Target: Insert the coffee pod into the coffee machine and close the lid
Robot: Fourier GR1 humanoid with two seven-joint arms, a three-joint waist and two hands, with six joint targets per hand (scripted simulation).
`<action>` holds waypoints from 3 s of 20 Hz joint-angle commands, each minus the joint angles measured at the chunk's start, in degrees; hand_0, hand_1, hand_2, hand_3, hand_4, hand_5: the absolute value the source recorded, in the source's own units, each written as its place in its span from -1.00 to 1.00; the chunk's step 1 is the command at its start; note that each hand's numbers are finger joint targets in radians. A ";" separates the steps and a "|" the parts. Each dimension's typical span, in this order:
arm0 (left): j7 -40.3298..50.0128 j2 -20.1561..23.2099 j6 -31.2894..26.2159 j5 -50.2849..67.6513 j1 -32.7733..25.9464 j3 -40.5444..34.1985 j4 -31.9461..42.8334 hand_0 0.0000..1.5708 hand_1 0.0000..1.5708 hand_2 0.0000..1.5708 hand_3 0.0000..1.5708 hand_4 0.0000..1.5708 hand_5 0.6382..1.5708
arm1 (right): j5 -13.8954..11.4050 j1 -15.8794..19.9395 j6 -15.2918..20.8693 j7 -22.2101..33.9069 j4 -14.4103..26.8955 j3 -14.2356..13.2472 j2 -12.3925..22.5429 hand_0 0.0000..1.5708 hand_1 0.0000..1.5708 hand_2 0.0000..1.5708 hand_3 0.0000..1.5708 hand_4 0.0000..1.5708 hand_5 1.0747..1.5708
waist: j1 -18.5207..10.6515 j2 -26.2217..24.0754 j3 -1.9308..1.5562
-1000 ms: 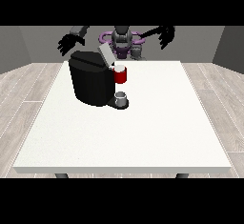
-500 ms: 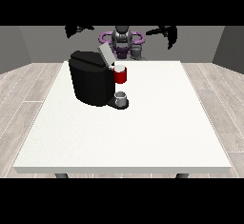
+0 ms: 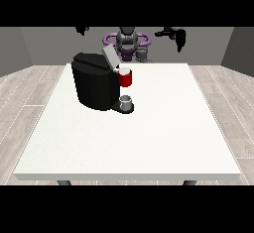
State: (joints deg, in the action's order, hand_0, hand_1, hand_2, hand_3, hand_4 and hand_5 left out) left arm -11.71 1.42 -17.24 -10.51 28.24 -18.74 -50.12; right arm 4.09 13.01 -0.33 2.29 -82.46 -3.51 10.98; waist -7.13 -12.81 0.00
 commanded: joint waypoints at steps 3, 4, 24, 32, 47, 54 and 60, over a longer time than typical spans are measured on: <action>3.29 -1.12 -0.68 3.53 -6.29 1.95 -9.79 -1.00 -1.00 -1.00 -1.00 -0.86 1.00 | -0.40 1.13 -2.86 0.57 0.14 0.59 0.86 -1.00 -1.00 -1.00 -1.00 -0.79 1.00 | -1.09 0.74 -0.01; 1.56 -1.33 1.48 3.39 -6.58 4.33 -8.32 -1.00 -1.00 -1.00 -1.00 -0.87 1.00 | -2.66 3.04 -0.21 -0.36 -0.13 3.68 -2.72 -1.00 -1.00 -1.00 -1.00 -1.00 1.00 | -0.25 2.95 0.00; 8.91 0.91 3.90 9.19 -14.78 8.43 -29.37 -1.00 -1.00 -1.00 -1.00 -1.00 1.00 | -1.75 15.47 -2.95 -5.32 16.39 -2.08 -1.92 -1.00 -1.00 -1.00 -1.00 -1.00 1.00 | 0.02 13.24 0.00; 9.62 4.89 2.49 13.53 -15.36 5.12 -29.33 -1.00 -1.00 -1.00 -1.00 -1.00 1.00 | -3.88 16.37 -5.61 -5.54 17.22 0.18 -1.51 -1.00 -1.00 -1.00 -1.00 -1.00 1.00 | 1.78 13.26 0.00; 8.54 3.76 6.18 11.35 -15.18 9.06 -30.22 -1.00 -1.00 -1.00 -1.00 -1.00 1.00 | -4.59 25.62 -5.58 -5.66 24.33 -1.80 -1.19 -1.00 -1.00 -1.00 -1.00 -1.00 1.00 | -0.23 16.21 0.00; 5.09 6.35 4.60 12.77 -14.76 7.26 -26.36 -1.00 -1.00 -1.00 -1.00 -0.79 1.00 | -7.94 28.26 -4.50 -6.25 24.47 1.03 -2.93 -1.00 -1.00 -1.00 -1.00 -0.73 1.00 | 0.03 17.33 0.01; 4.92 5.94 4.59 13.31 -13.61 7.96 -25.97 -1.00 -1.00 -1.00 -1.00 -0.79 1.00 | -11.38 33.88 -1.63 -3.66 25.02 2.45 -4.00 -1.00 -1.00 -1.00 -1.00 -0.84 1.00 | -1.43 17.62 0.02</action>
State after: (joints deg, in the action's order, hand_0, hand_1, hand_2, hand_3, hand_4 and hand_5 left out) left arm -5.03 6.68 -11.26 1.91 15.35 -10.48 -77.21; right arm -5.52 44.15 -2.83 -2.40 -57.77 -1.60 6.82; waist -7.75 4.35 0.01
